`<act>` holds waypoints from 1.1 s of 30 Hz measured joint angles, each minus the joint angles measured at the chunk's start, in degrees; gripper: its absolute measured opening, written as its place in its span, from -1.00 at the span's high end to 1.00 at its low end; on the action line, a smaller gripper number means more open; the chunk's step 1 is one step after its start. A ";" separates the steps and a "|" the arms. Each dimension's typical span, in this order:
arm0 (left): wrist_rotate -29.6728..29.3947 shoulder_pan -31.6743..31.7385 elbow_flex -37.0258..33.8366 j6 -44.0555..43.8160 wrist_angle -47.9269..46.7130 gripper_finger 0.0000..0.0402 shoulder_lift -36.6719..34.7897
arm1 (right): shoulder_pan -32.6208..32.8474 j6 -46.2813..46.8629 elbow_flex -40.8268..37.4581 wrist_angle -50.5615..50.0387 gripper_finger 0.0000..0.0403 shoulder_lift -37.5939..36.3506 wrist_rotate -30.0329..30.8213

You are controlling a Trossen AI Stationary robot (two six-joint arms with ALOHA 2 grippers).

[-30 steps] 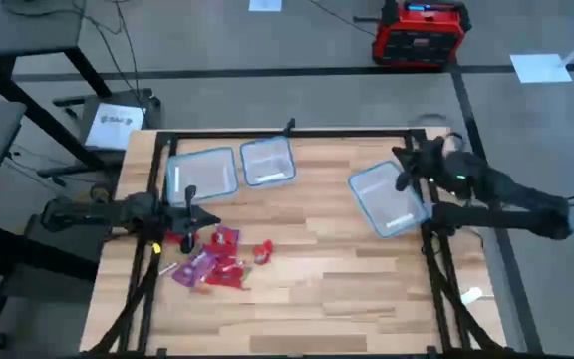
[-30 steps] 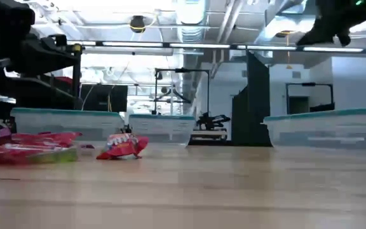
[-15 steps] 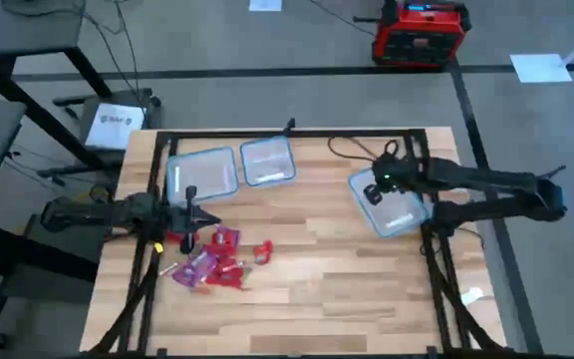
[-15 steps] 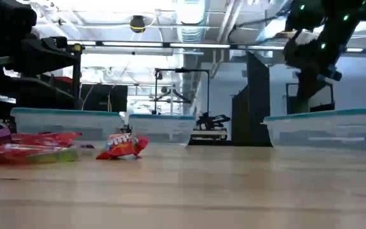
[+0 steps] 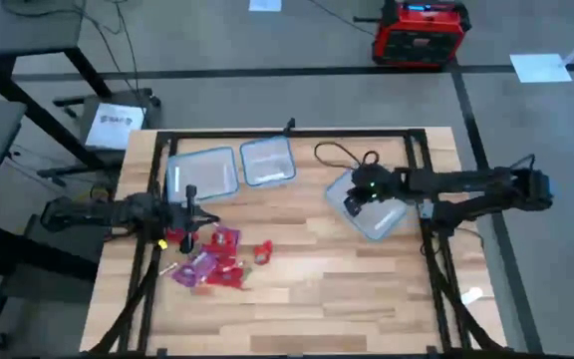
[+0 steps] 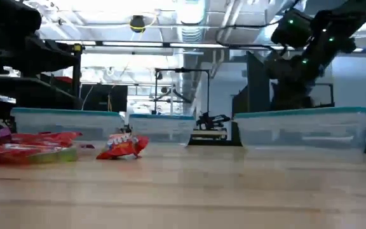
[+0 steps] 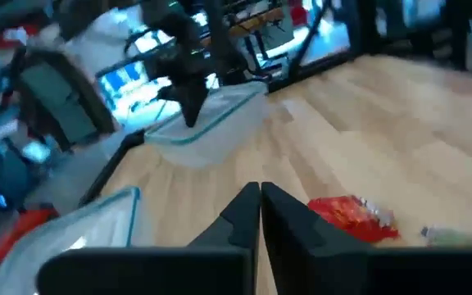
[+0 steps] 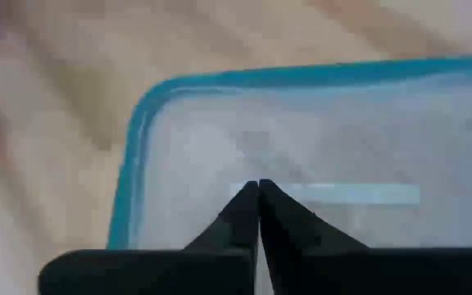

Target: Sort candy

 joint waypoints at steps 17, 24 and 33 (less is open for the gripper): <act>-10.11 0.01 14.85 -14.14 12.81 1.00 22.76 | 16.86 -13.35 12.30 -5.46 1.00 -7.66 7.04; -8.56 0.75 34.17 -18.19 12.51 1.00 57.23 | 23.99 -4.62 12.28 -20.96 1.00 -12.13 18.94; 2.68 5.64 53.29 -16.17 7.85 1.00 86.18 | 26.71 7.24 3.75 -21.17 1.00 -7.62 19.05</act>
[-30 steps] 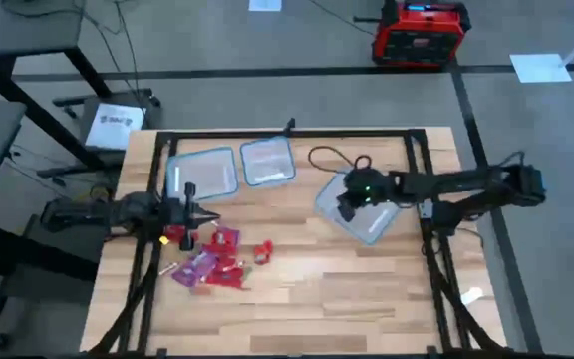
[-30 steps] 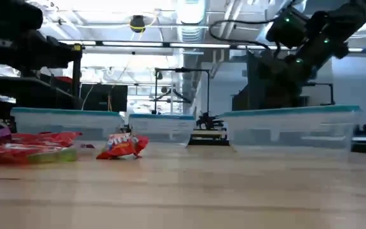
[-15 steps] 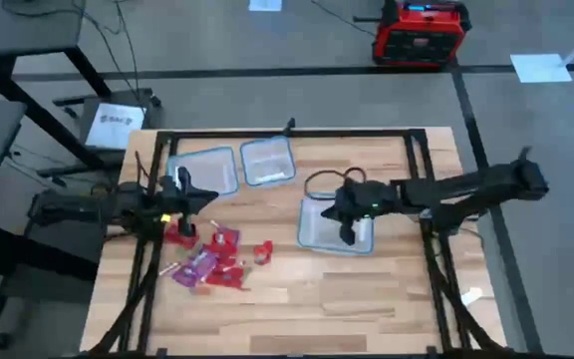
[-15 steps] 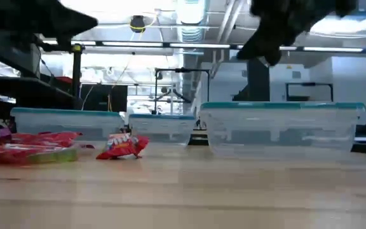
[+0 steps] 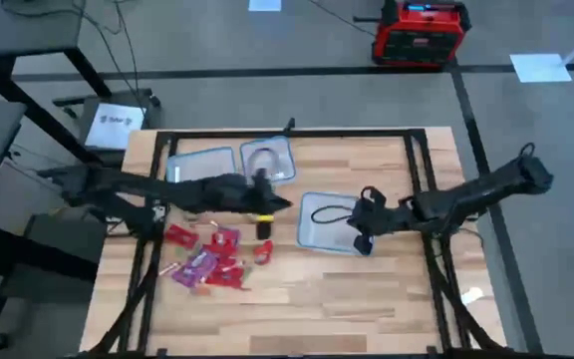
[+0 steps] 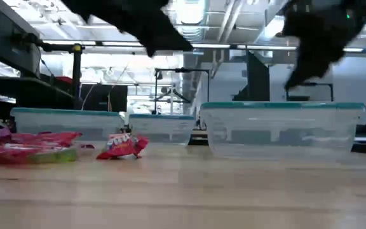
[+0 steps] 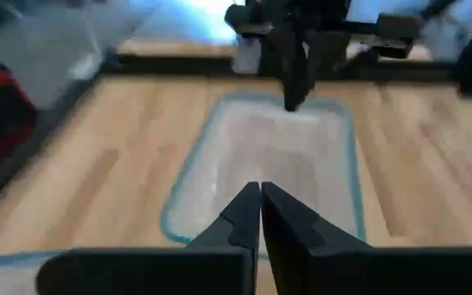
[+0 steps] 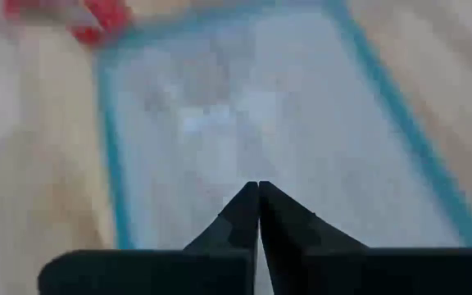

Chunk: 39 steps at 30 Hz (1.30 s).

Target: Sort candy

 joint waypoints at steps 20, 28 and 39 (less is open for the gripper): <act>8.98 2.30 0.41 -1.14 3.75 1.00 2.52 | -7.99 -17.50 -3.08 32.41 1.00 6.51 -5.89; 10.16 5.54 0.38 -3.41 15.33 1.00 14.04 | -0.75 -8.40 -7.07 17.57 1.00 -5.40 9.05; 13.39 4.78 0.95 -2.90 20.85 1.00 22.30 | -1.01 13.55 -25.95 37.89 1.00 -6.59 8.42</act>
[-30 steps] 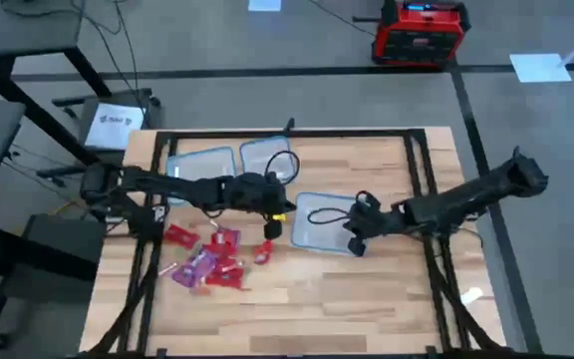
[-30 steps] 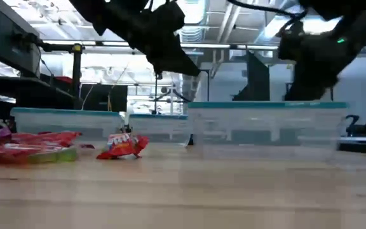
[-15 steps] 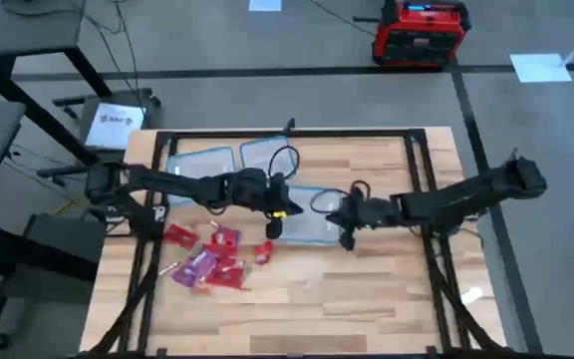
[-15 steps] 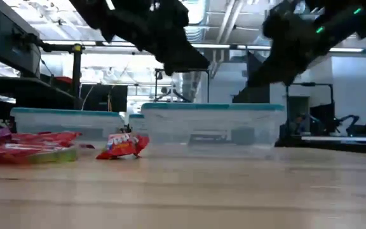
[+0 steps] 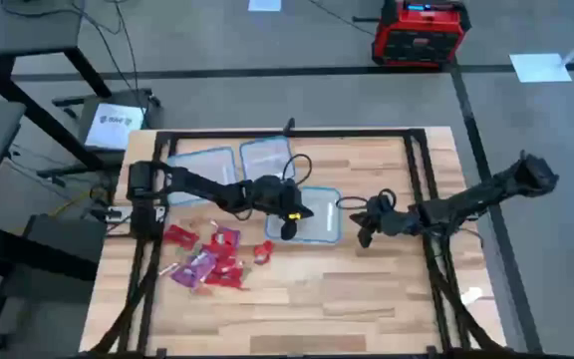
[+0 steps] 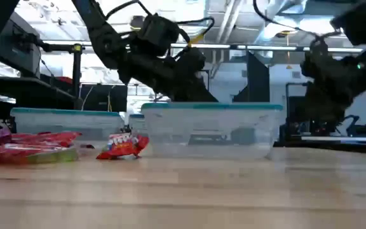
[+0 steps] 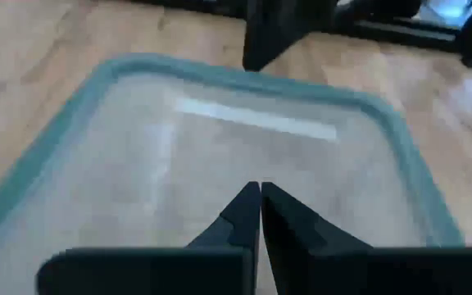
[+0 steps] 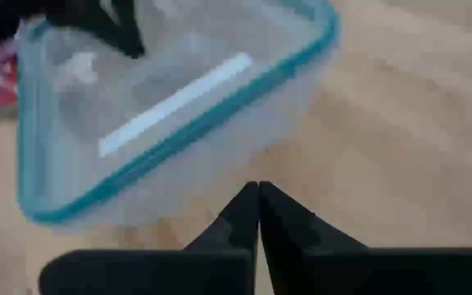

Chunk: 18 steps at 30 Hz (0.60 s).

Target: Sort candy

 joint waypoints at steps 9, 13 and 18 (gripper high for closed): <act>14.39 1.54 0.10 15.64 -10.53 1.00 -1.85 | -0.72 1.12 -4.98 6.42 0.84 0.61 -3.48; 20.74 2.72 0.46 17.82 -9.78 1.00 -1.68 | -0.68 -6.35 -5.28 10.47 0.62 0.58 -8.16; 14.99 2.22 4.60 7.82 -12.65 1.00 -5.05 | -0.74 -16.69 -5.27 17.60 0.42 -0.04 -8.08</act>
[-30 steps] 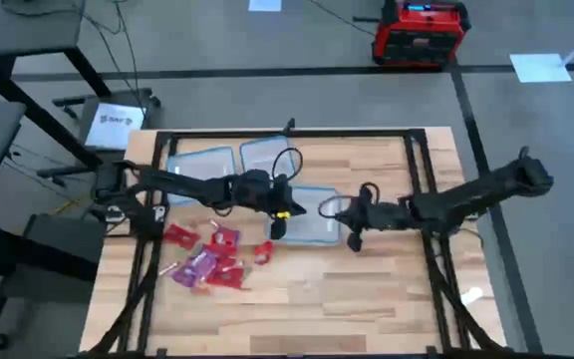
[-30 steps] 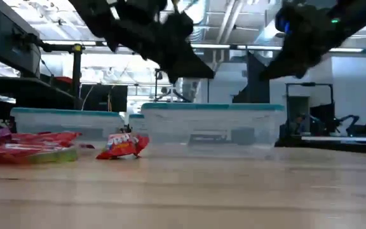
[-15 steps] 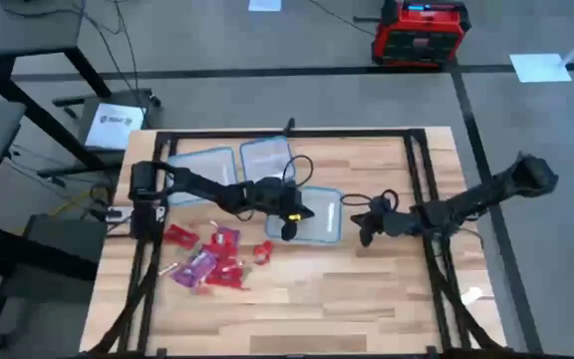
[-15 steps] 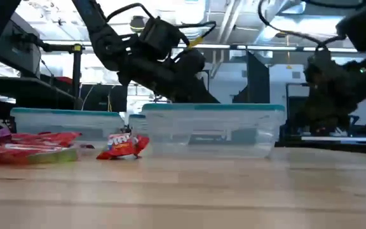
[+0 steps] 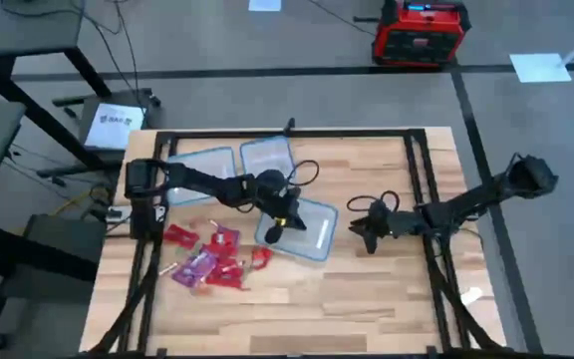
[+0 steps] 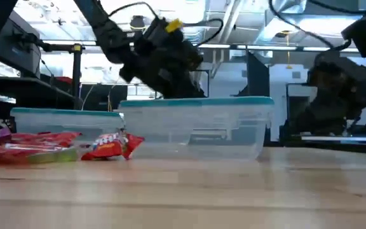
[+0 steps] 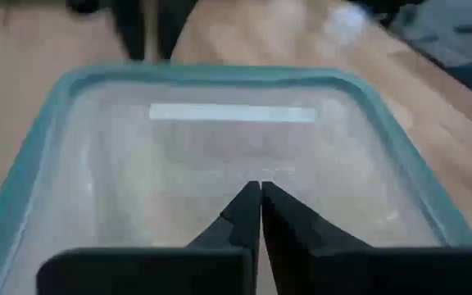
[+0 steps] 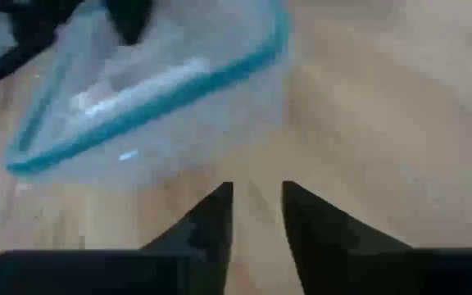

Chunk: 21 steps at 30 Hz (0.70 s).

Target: Sort candy

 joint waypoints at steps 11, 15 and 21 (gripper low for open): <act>-21.81 -10.37 2.57 -8.19 -33.53 1.00 -15.27 | -16.11 -3.02 10.49 -8.31 0.27 2.34 -3.02; -21.89 -12.03 -1.98 -9.06 -27.55 1.00 -12.32 | -21.82 -5.07 13.33 -7.81 0.26 6.26 -11.36; -21.30 -10.75 -3.35 -7.35 -21.35 1.00 -6.79 | -23.83 -0.74 13.60 -8.30 0.26 12.43 -23.46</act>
